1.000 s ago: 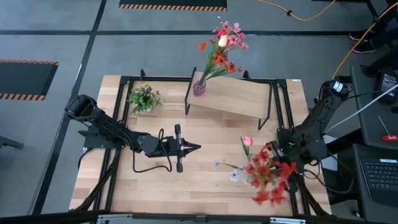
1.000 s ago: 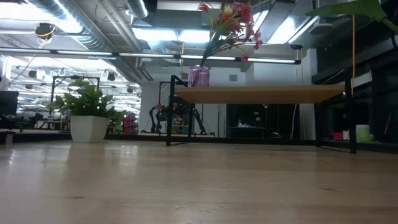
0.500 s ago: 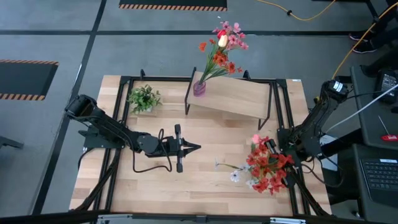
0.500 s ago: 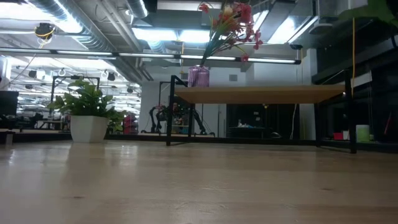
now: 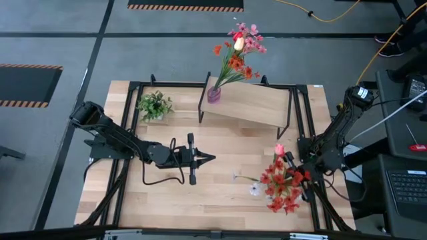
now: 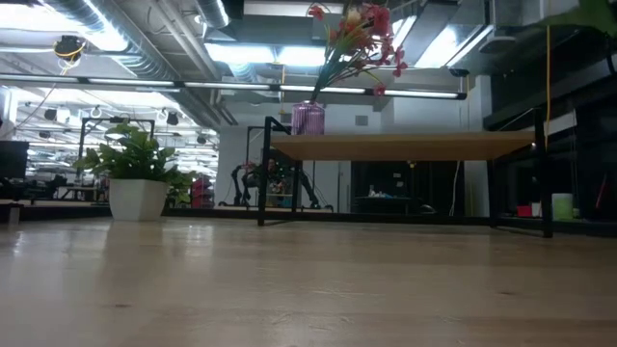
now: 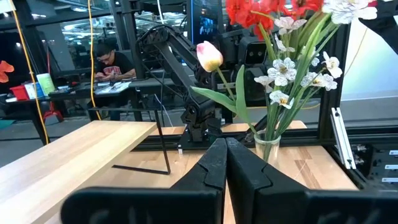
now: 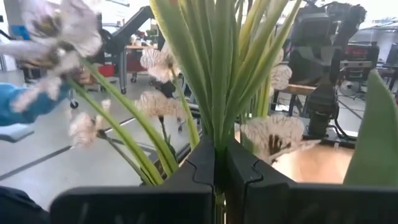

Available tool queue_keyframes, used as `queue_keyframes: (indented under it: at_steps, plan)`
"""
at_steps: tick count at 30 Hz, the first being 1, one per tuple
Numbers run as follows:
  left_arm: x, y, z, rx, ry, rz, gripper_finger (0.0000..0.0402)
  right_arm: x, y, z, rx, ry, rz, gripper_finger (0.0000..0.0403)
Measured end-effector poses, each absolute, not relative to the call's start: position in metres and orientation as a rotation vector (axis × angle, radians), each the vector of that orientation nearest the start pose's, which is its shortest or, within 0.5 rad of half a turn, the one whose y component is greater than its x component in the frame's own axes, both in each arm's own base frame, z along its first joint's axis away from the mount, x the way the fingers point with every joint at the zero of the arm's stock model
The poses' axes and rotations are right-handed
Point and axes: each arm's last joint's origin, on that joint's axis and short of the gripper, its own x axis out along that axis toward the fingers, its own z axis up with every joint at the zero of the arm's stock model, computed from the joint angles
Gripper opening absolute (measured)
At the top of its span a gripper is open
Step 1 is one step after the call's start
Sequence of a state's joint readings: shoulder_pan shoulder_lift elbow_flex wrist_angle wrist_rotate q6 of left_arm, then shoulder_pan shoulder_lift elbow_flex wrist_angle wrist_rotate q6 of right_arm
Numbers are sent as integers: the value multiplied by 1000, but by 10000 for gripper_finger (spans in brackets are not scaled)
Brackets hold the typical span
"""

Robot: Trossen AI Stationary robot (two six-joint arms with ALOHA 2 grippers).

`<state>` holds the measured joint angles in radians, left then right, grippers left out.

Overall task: Pick and place flowers into a vace then onto a shelf
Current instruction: Put the orange flowers into the transparent vase

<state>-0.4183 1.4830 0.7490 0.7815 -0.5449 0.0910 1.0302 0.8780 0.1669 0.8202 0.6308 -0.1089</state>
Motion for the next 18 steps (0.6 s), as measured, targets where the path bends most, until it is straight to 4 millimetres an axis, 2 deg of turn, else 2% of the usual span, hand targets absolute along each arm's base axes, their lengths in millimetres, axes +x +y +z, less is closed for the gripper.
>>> queue_keyframes:
  at_steps: [8,18]
  plan:
    - [291,-113,251,68,-36,129,1,101,134,200,-47,-78,392,20]
    - [291,-112,251,68,-36,142,7,103,130,198,-66,-55,258,102]
